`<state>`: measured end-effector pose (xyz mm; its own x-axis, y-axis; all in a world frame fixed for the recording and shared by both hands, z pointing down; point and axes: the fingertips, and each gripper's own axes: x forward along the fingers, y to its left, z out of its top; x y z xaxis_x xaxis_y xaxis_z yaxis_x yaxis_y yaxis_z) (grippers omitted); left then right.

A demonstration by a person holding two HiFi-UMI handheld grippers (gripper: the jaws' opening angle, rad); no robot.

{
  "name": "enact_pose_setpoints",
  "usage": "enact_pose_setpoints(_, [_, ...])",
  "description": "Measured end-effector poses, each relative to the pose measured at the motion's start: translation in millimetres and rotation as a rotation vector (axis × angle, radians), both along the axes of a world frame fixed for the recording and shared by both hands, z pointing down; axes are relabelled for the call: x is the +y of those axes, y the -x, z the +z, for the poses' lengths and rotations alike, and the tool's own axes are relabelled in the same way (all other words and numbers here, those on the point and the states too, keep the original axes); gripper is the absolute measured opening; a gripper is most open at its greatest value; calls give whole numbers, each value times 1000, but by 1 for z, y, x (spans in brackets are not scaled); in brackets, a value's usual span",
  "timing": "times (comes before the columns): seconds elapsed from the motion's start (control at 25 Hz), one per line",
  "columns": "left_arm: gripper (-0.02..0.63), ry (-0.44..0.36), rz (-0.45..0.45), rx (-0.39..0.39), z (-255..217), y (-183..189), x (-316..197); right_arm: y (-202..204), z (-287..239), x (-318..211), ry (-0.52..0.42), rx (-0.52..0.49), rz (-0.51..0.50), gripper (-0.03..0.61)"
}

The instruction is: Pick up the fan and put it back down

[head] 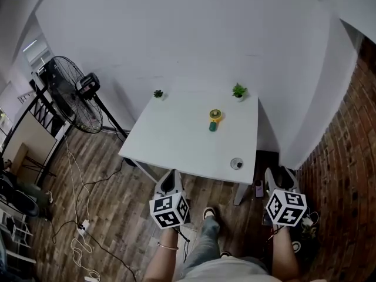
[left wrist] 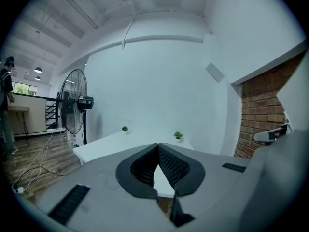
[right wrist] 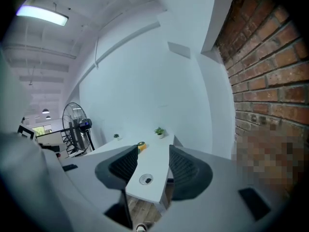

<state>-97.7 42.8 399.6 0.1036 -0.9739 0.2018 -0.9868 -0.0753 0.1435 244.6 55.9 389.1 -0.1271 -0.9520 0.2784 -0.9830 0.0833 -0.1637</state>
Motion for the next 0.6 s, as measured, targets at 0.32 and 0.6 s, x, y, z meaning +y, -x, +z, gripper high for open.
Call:
enact_pose_setpoints(0.32, [11,-27,62,31,-6,4,-114,12,-8,-86,-3,35,43,202])
enact_pose_setpoints(0.6, [11,-32,108,29,-17,20,-223,24,-25,-175,-14,41,95,202])
